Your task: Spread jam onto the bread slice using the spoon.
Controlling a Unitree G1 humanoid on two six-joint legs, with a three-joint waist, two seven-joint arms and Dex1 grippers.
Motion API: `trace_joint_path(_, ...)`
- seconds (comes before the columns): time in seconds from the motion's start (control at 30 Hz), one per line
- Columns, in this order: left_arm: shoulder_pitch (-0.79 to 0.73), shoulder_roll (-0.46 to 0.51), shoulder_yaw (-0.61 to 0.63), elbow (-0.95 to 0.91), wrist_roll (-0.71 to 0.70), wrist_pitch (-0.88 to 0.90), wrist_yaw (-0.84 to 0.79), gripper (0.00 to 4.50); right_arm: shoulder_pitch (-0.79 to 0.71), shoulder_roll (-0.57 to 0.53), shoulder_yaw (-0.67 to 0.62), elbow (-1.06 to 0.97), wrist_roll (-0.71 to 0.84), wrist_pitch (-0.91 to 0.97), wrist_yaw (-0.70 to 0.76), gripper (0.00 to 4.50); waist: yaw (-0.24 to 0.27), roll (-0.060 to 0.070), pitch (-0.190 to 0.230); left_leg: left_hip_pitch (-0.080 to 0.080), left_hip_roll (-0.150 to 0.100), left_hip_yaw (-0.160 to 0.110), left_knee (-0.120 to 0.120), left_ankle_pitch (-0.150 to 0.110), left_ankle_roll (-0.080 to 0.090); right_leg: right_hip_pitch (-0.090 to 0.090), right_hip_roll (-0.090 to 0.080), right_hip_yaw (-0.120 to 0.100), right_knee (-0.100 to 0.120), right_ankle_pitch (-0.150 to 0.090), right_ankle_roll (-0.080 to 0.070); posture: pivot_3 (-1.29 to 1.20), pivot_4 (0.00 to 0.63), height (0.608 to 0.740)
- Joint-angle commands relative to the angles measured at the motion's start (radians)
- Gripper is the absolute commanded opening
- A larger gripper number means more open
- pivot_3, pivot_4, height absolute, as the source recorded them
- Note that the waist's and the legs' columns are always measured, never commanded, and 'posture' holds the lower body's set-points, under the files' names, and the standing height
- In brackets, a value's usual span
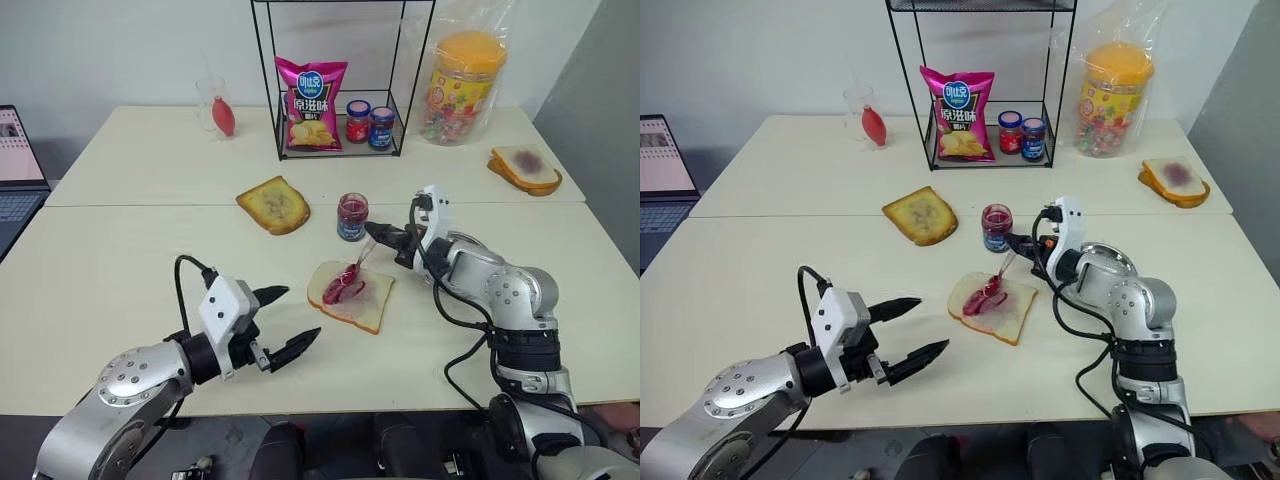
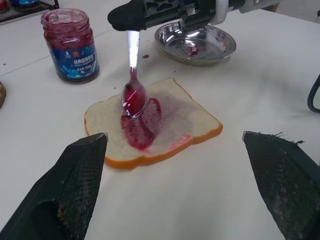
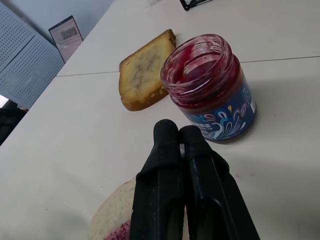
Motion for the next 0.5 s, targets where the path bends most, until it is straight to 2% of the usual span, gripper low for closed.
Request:
trace_joint_path(0.03, -0.018, 0.025, 0.005, 0.024, 0.012, -0.039, -0.043, 4.5, -0.006, -0.019, -0.056, -0.032, 0.023, 0.027, -0.018, 0.03, 0.0, 0.0, 0.0, 0.0, 0.0, 0.0, 0.0, 0.0, 0.0, 0.0, 0.0, 0.0, 0.0, 0.0, 0.0, 0.0, 0.15, 0.74)
trace_joint_path(0.2, -0.096, 0.081, -0.024, 0.104, 0.063, -0.103, -0.132, 4.5, -0.041, 0.067, -0.272, -0.08, 0.347, 0.225, -0.104, 0.03, 0.0, 0.0, 0.0, 0.0, 0.0, 0.0, 0.0, 0.0, 0.0, 0.0, 0.0, 0.0, 0.0, 0.0, 0.0, 0.0, 0.15, 0.74)
trace_joint_path(0.33, -0.239, 0.093, -0.049, 0.208, 0.074, -0.136, -0.198, 4.5, 0.004, 0.006, -0.317, -0.158, 0.386, 0.26, -0.14, 0.03, 0.003, 0.0, 0.0, -0.001, 0.0, -0.001, 0.0, 0.0, 0.0, 0.0, 0.001, -0.001, 0.0, 0.0, 0.0, 0.0, 0.15, 0.74)
trace_joint_path(0.5, -0.435, 0.081, -0.161, 0.344, 0.124, -0.189, -0.315, 4.5, 0.021, -0.07, -0.423, -0.211, 0.43, 0.222, -0.23, 0.03, 0.001, 0.0, 0.001, -0.002, 0.0, 0.0, 0.0, 0.0, 0.0, -0.001, 0.0, 0.0, -0.001, 0.0, 0.0, 0.0, 0.15, 0.74)
